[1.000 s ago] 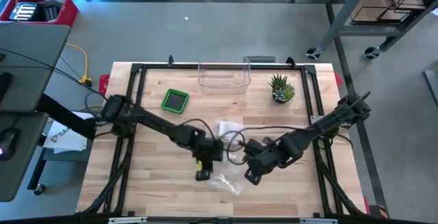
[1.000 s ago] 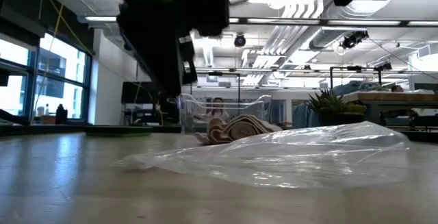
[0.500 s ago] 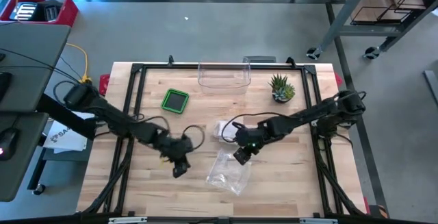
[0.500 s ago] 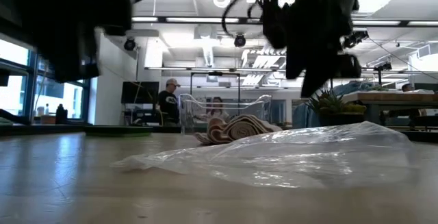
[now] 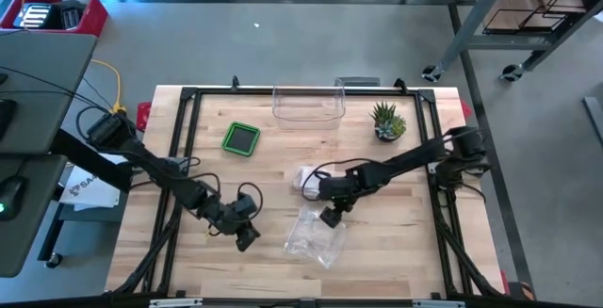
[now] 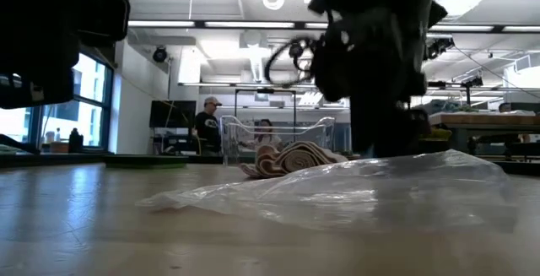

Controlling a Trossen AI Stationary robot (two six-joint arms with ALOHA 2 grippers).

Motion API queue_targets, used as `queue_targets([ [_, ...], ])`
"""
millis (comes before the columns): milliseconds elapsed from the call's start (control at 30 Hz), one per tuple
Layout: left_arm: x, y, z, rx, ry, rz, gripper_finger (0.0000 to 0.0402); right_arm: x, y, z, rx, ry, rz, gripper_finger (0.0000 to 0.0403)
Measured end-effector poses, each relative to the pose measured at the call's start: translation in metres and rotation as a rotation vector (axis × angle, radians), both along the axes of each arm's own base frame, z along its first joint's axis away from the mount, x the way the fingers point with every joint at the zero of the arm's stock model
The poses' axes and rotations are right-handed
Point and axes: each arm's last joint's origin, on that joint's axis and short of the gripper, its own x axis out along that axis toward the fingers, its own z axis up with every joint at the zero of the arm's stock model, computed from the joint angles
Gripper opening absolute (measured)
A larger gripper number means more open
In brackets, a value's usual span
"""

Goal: Roll bandage
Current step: Open the transparent zip bag

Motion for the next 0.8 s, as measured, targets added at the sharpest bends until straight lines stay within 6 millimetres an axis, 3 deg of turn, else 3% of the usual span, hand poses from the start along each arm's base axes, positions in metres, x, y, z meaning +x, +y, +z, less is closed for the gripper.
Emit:
queue_targets([
  [167, 0.003, 0.002, 0.002, -0.027, -0.01, 0.029, 0.0, 0.009, 0.0, -0.007, 0.028, -0.037, -0.048, 0.0254],
  [500, 0.003, 0.002, 0.002, -0.019, -0.018, 0.028, 0.0, 0.006, 0.029, -0.006, 0.079, -0.076, 0.055, 0.0236],
  [633, 0.003, 0.003, 0.002, -0.005, -0.028, 0.046, 0.0, 0.006, 0.033, -0.018, 0.056, -0.033, 0.013, 0.0228],
  [733, 0.005, 0.003, 0.004, -0.008, -0.052, 0.057, 0.0, 0.009, 0.035, -0.028, 0.063, -0.006, -0.038, 0.0203],
  [800, 0.006, 0.002, 0.005, -0.017, -0.067, 0.057, 0.0, 0.009, 0.035, -0.029, 0.07, 0.011, -0.093, 0.0161],
])
